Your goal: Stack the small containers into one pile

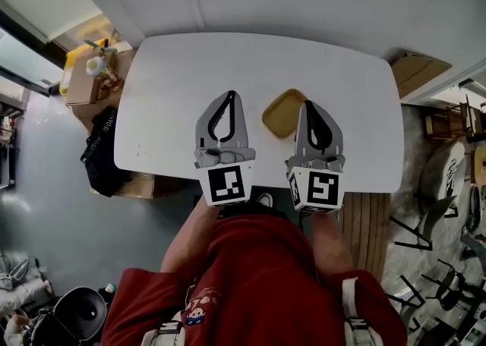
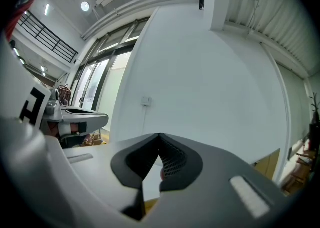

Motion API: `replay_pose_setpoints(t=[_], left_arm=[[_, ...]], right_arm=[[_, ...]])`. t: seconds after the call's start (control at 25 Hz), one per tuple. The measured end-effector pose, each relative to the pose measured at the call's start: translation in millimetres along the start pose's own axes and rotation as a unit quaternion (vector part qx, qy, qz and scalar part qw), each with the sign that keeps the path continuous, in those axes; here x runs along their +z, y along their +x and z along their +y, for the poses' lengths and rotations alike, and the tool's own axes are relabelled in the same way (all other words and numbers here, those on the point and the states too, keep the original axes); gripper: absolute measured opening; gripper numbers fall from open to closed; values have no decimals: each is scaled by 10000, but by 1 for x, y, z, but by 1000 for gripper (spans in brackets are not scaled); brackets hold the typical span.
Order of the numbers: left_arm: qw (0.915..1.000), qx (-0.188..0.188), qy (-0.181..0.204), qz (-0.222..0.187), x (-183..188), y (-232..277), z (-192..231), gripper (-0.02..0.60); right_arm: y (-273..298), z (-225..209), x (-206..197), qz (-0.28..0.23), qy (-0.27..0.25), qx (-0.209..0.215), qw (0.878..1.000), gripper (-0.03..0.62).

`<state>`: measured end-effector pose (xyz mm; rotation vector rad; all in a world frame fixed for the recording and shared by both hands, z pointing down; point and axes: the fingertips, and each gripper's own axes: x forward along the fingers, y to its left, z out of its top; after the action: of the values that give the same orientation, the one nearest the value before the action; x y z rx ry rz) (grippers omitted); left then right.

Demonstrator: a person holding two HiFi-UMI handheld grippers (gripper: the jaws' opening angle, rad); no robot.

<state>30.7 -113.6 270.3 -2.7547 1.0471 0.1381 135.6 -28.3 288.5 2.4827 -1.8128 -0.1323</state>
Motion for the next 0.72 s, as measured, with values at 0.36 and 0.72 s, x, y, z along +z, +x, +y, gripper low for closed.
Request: replay_pose_setpoints(t=[0.36,0.72], left_arm=[[10000,-31,8,-25,0,5,3,2],[10000,-71,-14,24,-4,9,5,2]], right_arm=[[10,3,2,-31,-43,6,10000,-2],[15,4,-1,22,-111,-18,9999,-2]])
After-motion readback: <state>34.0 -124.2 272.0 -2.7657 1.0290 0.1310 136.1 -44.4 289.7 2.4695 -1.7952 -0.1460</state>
